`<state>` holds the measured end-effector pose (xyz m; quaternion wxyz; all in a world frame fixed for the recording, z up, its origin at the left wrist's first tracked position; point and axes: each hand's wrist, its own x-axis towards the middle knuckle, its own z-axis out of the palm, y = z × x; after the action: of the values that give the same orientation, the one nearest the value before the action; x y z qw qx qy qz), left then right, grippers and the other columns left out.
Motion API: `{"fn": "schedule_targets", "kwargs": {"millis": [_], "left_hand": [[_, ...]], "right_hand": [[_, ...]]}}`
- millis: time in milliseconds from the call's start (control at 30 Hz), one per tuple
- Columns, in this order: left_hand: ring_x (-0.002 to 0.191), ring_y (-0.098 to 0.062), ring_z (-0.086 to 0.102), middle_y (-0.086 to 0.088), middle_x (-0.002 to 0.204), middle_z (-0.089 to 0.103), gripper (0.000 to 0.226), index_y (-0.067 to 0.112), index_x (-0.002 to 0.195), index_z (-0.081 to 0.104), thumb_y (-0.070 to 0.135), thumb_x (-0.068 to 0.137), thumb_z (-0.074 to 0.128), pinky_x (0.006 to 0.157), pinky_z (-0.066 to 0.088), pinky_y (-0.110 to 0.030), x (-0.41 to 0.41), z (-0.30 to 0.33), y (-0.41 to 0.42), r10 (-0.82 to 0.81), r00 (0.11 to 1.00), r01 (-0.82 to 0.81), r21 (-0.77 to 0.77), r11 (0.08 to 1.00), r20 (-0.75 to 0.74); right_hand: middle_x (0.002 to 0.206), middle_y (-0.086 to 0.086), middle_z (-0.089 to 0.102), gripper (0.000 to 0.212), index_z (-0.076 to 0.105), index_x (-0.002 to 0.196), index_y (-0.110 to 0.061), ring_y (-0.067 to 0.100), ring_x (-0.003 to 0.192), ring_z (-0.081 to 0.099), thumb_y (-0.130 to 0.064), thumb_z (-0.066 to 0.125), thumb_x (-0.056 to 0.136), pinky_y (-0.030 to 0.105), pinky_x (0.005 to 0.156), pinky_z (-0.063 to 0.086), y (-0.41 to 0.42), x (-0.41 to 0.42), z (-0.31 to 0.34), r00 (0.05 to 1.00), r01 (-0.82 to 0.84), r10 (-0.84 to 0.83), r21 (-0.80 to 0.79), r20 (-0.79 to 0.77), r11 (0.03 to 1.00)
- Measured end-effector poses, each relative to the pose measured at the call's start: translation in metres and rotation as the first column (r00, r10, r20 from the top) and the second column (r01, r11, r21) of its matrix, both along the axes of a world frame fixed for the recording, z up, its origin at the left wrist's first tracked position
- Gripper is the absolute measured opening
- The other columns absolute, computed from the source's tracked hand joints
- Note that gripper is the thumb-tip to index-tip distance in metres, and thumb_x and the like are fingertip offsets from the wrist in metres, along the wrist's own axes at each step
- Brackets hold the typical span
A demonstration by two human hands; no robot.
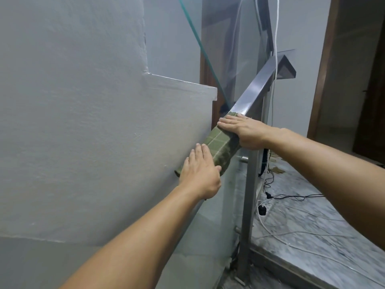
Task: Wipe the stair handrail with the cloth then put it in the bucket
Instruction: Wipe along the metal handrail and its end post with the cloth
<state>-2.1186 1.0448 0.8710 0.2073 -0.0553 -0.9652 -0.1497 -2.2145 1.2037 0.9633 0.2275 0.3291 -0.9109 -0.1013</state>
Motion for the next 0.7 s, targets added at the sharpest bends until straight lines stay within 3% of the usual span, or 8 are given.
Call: {"fn": "schedule_targets", "kwargs": {"millis": [167, 400, 567, 700], "left_hand": [[0.146, -0.03, 0.008, -0.015, 0.16, -0.003, 0.072, 0.004, 0.149, -0.004, 0.038, 0.098, 0.035, 0.116, 0.015, -0.041, 0.04, -0.026, -0.018, 0.052, 0.999, -0.052, 0.003, 0.999, 0.013], [0.141, -0.032, 0.018, -0.016, 0.159, 0.005, 0.073, 0.003, 0.149, -0.002, 0.04, 0.098, 0.035, 0.113, 0.02, -0.041, 0.102, -0.067, -0.051, 0.108, 0.994, -0.108, -0.038, 0.993, 0.018], [0.144, -0.028, 0.015, -0.013, 0.16, 0.004, 0.073, 0.006, 0.149, -0.004, 0.043, 0.098, 0.032, 0.115, 0.019, -0.039, 0.158, -0.108, -0.085, 0.127, 0.991, -0.126, -0.031, 0.992, 0.043], [0.145, -0.026, 0.013, -0.011, 0.16, 0.004, 0.073, 0.008, 0.149, -0.006, 0.045, 0.098, 0.03, 0.116, 0.017, -0.038, 0.203, -0.141, -0.111, 0.155, 0.986, -0.154, -0.022, 0.988, 0.065]], "right_hand": [[0.16, -0.003, 0.012, 0.08, 0.016, 0.151, -0.022, 0.011, 0.146, 0.002, 0.007, 0.043, 0.081, 0.021, 0.109, -0.009, -0.013, 0.026, -0.021, 0.996, -0.082, 0.081, 0.032, 0.022, 0.996], [0.16, -0.005, 0.005, 0.077, 0.008, 0.151, -0.024, 0.009, 0.145, -0.005, 0.003, 0.042, 0.088, 0.025, 0.111, -0.01, -0.043, 0.069, -0.05, 0.977, -0.179, 0.157, 0.159, 0.142, 0.971], [0.16, -0.005, 0.004, 0.067, 0.009, 0.151, -0.025, 0.011, 0.146, -0.004, -0.023, 0.046, 0.096, 0.031, 0.117, -0.006, -0.079, 0.116, -0.068, 0.942, -0.265, 0.187, 0.274, 0.28, 0.925], [0.159, -0.002, 0.016, 0.07, 0.015, 0.151, -0.022, 0.015, 0.146, 0.007, -0.047, 0.046, 0.093, 0.035, 0.117, 0.007, -0.112, 0.161, -0.094, 0.944, -0.31, 0.237, 0.369, 0.231, 0.876]]}}
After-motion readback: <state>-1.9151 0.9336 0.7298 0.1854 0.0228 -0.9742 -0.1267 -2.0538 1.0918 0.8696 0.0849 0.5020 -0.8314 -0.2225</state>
